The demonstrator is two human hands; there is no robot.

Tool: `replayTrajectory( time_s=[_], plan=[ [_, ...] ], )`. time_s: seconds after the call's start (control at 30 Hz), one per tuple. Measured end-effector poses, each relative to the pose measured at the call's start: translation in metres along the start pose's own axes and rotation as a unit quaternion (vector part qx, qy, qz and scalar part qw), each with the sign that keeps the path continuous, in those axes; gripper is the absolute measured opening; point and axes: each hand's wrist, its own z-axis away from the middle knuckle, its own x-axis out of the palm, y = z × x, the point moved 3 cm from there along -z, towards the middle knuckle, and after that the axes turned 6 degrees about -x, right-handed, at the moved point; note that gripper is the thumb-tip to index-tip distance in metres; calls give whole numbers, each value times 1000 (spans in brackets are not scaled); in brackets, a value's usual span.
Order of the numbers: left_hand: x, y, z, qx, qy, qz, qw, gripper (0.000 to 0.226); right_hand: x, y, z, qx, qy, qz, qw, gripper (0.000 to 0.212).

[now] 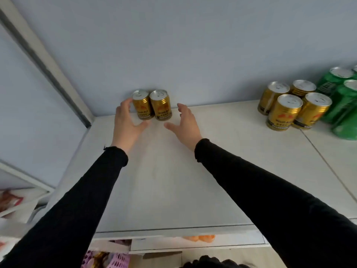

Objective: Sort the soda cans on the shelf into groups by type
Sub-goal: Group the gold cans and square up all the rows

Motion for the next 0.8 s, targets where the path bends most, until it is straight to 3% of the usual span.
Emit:
replayTrajectory(
  time_s=[0.1,0.23,0.5,0.67,0.8],
  plan=[
    [2,-13,-34,-13,-37,26,999,89,23,-7,-26,19,14,-7,1000,85],
    [10,-20,-64,-6,-71,44,996,88,36,-9,-50,31,49,5,998,71],
    [19,-22,-64,2,-69,79,994,79,38,-1,-58,50,53,-10,997,62],
    [22,-1,-44,9,-76,84,993,78,4,-6,-16,55,69,-75,993,62],
    [47,47,-1,44,-100,107,988,80,-63,-4,38,46,117,-72,989,64]
  ],
)
